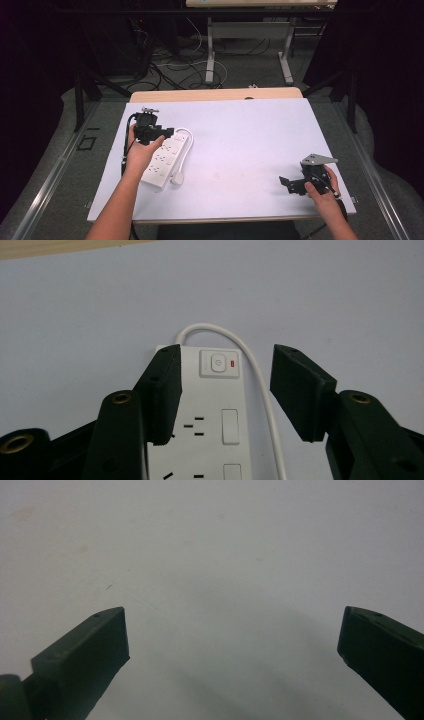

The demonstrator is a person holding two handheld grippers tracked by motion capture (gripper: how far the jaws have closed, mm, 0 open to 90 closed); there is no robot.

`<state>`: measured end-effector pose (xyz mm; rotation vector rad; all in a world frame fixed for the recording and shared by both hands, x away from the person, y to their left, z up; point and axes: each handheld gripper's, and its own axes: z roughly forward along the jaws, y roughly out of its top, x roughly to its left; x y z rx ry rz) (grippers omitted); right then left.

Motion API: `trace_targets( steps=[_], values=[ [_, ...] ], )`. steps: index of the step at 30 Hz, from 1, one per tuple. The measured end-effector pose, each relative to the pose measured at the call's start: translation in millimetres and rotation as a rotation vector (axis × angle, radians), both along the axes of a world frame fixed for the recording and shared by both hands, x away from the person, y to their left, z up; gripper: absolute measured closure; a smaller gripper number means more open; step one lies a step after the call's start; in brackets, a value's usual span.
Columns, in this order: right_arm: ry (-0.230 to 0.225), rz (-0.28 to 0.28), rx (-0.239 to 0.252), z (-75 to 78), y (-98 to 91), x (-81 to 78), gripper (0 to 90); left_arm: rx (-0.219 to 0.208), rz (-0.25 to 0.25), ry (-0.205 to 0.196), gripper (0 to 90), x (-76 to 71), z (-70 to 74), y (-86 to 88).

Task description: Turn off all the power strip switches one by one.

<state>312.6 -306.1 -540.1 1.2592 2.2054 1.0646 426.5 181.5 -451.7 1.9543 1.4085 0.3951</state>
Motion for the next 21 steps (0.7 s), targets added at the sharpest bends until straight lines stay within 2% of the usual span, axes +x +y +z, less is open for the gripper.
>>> trace_targets(
  steps=[6, 13, 18, 21],
  values=[
    [0.001, 0.0, 0.0, -0.4, -0.4, 0.3, 0.0, -0.009, -0.002, 0.006, 53.3, 7.9, -3.0, -5.4],
    [0.007, 0.0, -0.002, -1.4, -1.0, 0.6, 0.0, 0.014, 0.005, 0.02, 59.9, 15.5, -7.0, -9.8],
    [0.004, 0.002, -0.001, -1.8, -0.6, 1.1, 0.0, 0.026, 0.018, 0.007, 67.5, 20.2, -10.1, -10.9],
    [0.004, 0.003, -0.004, -2.2, -0.9, 1.4, 0.0, 0.022, 0.021, 0.027, 71.0, 22.7, -11.7, -11.7]
  ],
)
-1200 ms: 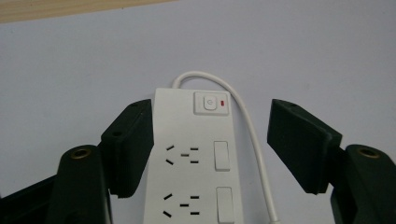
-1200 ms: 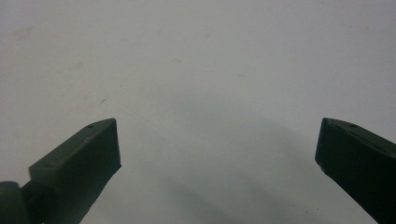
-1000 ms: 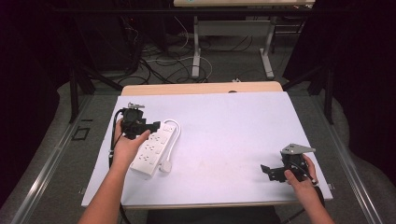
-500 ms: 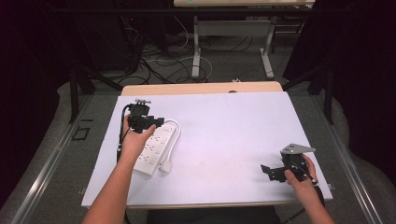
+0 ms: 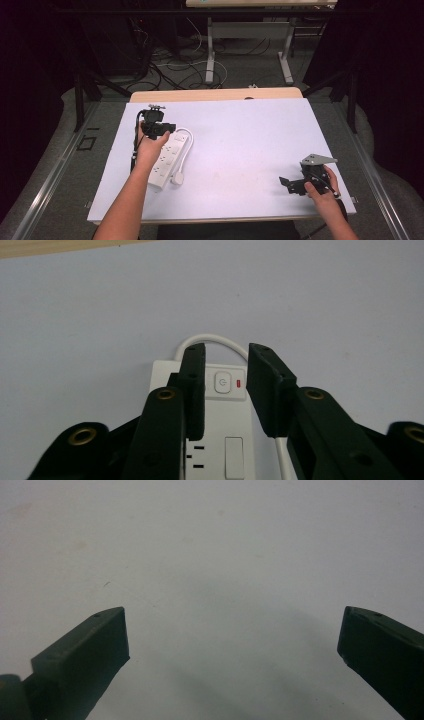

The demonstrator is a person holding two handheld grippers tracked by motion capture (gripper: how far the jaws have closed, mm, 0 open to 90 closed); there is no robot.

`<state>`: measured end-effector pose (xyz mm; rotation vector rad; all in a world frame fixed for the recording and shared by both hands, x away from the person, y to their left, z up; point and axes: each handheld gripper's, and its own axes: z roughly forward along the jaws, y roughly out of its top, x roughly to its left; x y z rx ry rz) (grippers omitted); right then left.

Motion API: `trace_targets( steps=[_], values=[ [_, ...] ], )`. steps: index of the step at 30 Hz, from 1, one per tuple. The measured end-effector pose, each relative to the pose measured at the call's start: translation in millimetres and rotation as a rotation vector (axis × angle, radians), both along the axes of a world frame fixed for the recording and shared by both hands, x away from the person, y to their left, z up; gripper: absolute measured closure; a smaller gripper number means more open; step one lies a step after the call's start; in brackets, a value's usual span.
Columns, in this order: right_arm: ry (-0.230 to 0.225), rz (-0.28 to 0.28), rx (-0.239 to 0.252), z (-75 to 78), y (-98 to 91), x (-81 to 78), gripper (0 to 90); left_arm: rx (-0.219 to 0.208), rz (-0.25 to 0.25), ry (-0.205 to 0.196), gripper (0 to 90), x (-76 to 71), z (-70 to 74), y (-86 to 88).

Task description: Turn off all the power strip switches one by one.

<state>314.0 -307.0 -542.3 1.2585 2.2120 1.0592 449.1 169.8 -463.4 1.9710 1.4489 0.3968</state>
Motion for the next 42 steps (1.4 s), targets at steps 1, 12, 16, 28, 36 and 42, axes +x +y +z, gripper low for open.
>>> trace_targets(
  steps=[1, 12, 16, 28, 36, 42],
  values=[
    [0.0, 0.0, 0.0, 0.0, 0.0, 0.0, 0.0, 0.001, 0.005, -0.01, 72.4, 0.9, -1.6, -0.8],
    [-0.003, 0.007, -0.005, -1.0, -0.6, 0.9, 0.0, 0.004, 0.006, 0.016, 83.7, 10.6, -11.6, -6.5],
    [0.001, 0.0, -0.006, -1.2, -0.4, 0.6, 0.0, -0.003, 0.012, 0.03, 87.1, 13.5, -15.5, -8.0],
    [0.007, 0.007, -0.006, -2.4, 0.1, 1.0, 0.0, -0.004, 0.022, 0.049, 90.0, 21.5, -26.4, -9.7],
    [0.01, 0.006, -0.002, -2.5, 0.5, 0.9, 0.0, 0.016, 0.013, 0.079, 90.0, 26.0, -34.8, -13.2],
    [0.01, 0.009, -0.003, -3.2, 0.7, 1.1, 0.0, 0.022, 0.022, 0.089, 90.0, 27.3, -40.3, -15.9]
  ],
)
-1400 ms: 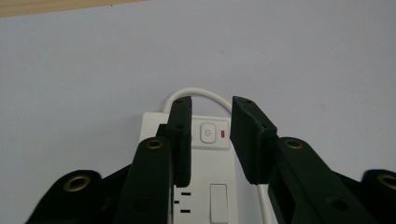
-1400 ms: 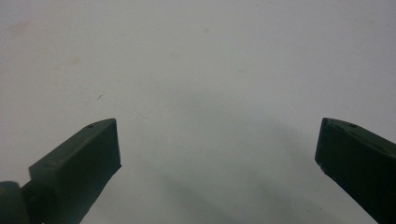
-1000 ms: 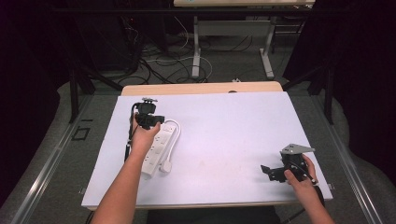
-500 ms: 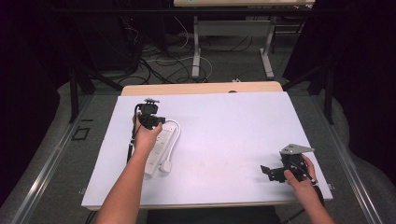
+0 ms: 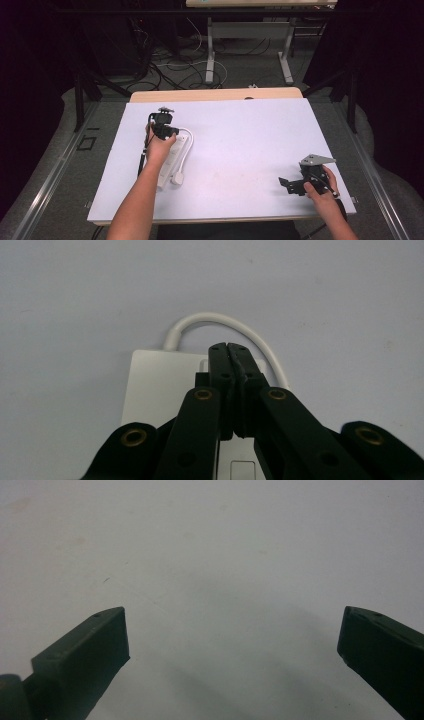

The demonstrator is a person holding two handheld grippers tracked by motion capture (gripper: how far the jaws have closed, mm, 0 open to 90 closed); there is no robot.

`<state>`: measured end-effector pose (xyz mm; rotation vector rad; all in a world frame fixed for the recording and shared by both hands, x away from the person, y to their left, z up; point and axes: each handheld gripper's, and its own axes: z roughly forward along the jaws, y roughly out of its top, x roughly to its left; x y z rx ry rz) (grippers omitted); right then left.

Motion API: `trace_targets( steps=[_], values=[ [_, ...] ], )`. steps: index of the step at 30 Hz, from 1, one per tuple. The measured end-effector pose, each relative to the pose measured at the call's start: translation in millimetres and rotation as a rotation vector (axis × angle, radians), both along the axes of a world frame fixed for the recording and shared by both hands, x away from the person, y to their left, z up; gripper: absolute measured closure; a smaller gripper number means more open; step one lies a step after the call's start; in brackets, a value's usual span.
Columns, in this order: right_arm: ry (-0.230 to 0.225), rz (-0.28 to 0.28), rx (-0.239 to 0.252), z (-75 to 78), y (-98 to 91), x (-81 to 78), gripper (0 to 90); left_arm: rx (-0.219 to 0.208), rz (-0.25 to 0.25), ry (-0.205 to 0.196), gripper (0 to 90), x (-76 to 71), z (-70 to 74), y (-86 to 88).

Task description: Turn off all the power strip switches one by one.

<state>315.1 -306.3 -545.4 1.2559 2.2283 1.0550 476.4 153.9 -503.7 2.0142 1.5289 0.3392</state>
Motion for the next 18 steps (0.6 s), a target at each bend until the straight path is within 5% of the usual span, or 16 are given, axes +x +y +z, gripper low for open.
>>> trace_targets(
  steps=[18],
  values=[
    [0.003, 0.0, -0.001, -0.6, 0.4, 0.3, 0.0, -0.007, -0.007, 0.031, 90.0, 3.7, -14.1, -3.2]
  ],
)
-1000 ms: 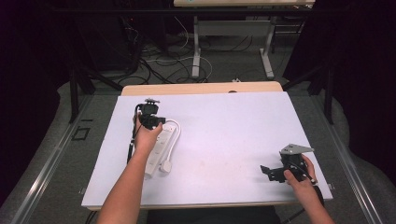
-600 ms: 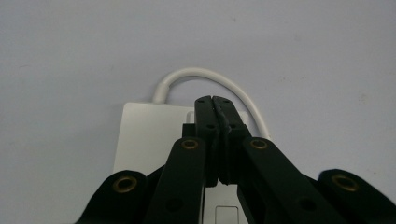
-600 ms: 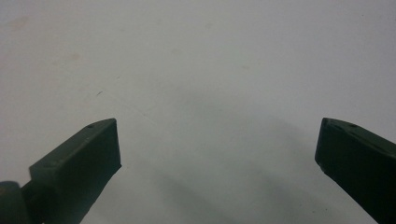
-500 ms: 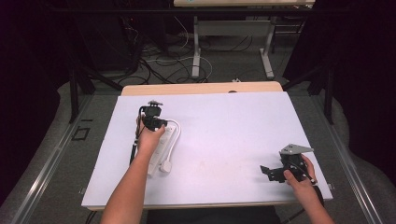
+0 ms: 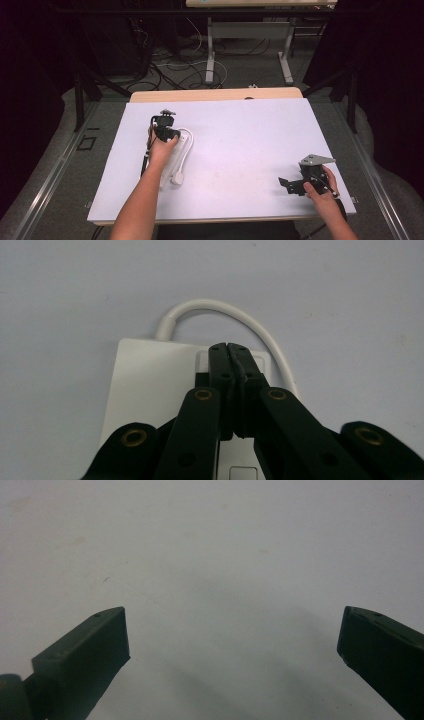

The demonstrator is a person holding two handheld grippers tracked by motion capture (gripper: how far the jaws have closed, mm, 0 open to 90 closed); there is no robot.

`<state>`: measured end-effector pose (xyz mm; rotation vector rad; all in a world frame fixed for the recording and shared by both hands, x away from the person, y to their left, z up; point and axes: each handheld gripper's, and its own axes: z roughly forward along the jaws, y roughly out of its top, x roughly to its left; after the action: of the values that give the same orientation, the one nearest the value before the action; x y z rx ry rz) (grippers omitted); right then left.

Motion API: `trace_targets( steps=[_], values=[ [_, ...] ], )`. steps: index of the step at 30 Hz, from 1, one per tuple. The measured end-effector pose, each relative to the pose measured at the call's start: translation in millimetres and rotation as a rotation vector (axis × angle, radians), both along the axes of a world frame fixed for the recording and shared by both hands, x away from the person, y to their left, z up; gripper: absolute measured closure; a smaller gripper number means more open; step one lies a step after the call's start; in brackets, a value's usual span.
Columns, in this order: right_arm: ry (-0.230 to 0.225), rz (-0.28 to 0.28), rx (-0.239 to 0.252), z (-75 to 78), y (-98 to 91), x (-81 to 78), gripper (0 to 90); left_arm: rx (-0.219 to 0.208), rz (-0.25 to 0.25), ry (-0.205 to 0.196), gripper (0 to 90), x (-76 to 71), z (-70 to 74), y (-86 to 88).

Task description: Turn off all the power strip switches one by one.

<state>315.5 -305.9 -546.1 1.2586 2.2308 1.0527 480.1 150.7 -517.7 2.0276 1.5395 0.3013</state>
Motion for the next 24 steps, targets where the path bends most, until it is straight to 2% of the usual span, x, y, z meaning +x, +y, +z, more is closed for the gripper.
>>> trace_targets(
  steps=[6, 15, 18, 19, 24],
  values=[
    [0.001, 0.0, 0.0, 0.0, -0.1, -0.1, 0.0, 0.018, -0.012, 0.002, 90.0, 0.2, -0.3, -2.1],
    [0.002, 0.005, -0.002, -0.1, 1.4, -0.1, 0.0, 0.012, -0.01, 0.013, 90.0, 0.8, -0.9, -2.7],
    [0.004, 0.008, -0.004, -0.3, 1.4, -0.1, 0.0, 0.034, -0.015, 0.011, 90.0, 0.3, -1.5, -5.0],
    [0.004, 0.007, -0.004, -0.2, 1.4, -0.2, 0.0, 0.053, -0.024, 0.01, 90.0, -0.1, -1.2, -6.0],
    [0.001, 0.013, -0.005, -0.1, 2.2, -0.4, 0.0, 0.058, -0.027, 0.012, 90.0, 0.1, -1.6, -5.8]
  ],
)
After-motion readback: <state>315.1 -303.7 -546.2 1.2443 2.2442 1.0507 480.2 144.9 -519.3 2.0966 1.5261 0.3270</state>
